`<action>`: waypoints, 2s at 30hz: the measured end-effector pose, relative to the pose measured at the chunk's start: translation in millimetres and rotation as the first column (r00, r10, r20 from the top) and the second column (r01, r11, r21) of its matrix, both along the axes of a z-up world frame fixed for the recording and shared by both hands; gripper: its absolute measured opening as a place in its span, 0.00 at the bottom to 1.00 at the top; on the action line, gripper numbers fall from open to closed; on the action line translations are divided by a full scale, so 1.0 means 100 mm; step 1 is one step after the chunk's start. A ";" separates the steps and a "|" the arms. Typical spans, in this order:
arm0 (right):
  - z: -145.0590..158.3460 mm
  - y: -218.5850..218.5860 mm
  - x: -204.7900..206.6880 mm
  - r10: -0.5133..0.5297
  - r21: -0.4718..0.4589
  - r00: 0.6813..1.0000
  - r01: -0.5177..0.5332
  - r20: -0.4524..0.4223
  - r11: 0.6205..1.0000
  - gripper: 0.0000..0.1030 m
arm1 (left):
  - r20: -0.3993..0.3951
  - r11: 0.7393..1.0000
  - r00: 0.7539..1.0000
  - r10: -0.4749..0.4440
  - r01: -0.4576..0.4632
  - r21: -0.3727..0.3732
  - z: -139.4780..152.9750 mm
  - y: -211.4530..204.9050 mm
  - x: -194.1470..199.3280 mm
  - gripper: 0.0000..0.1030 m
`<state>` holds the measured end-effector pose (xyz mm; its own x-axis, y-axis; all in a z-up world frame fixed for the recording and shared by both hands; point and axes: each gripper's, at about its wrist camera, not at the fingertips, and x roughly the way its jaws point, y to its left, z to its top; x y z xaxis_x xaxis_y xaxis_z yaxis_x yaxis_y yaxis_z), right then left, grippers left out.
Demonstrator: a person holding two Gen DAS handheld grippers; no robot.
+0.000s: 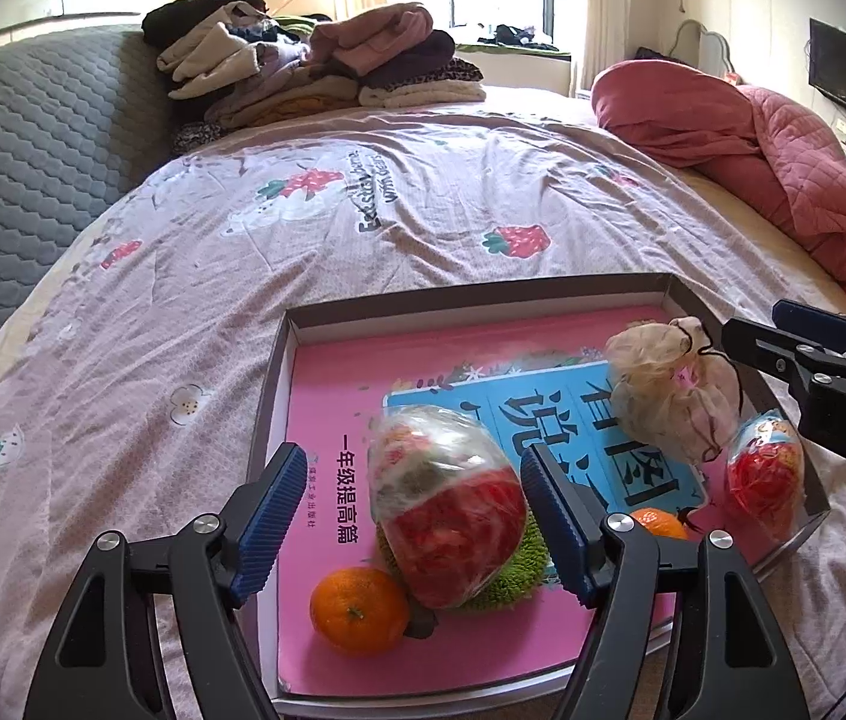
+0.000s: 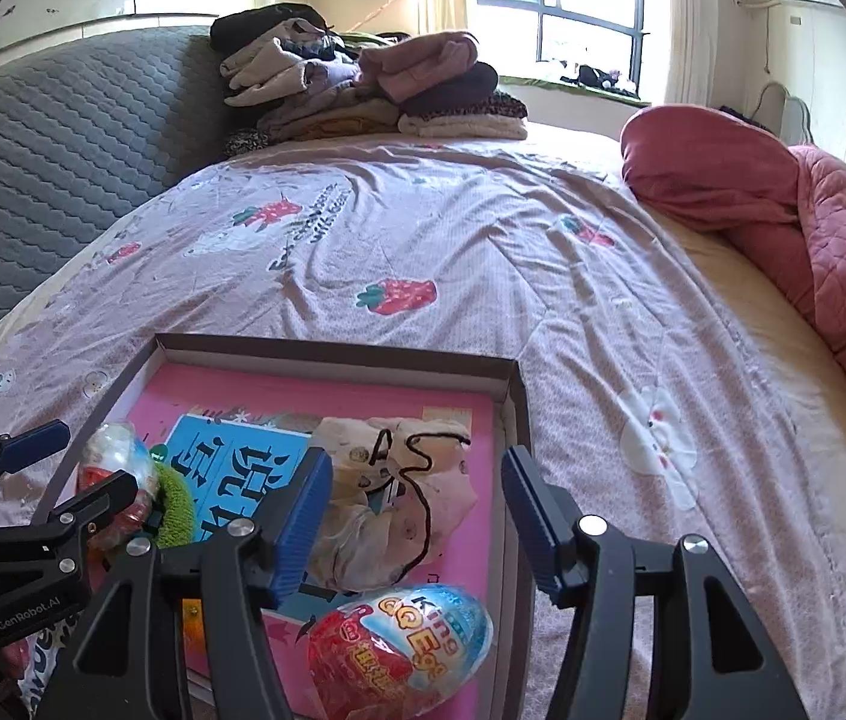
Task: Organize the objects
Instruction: 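Withdraw both tools up and back from the pink box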
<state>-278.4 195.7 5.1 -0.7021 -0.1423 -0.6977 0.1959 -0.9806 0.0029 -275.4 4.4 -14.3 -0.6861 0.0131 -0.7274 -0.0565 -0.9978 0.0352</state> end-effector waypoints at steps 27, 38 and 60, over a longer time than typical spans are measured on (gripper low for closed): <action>0.45 0.02 0.34 0.036 -0.033 0.994 -0.040 -0.103 0.999 0.62 | -0.044 0.999 0.998 0.043 -0.043 0.002 0.57 0.03 0.29 0.79; 0.54 0.08 0.52 0.049 -0.070 0.992 -0.057 -0.118 0.996 0.63 | -0.057 0.999 0.997 0.046 -0.045 0.009 0.69 0.06 0.49 0.79; 0.89 0.01 1.34 0.093 -0.079 0.969 -0.114 -0.227 0.990 0.64 | -0.079 0.997 0.995 0.064 -0.060 0.054 0.89 0.02 1.25 0.79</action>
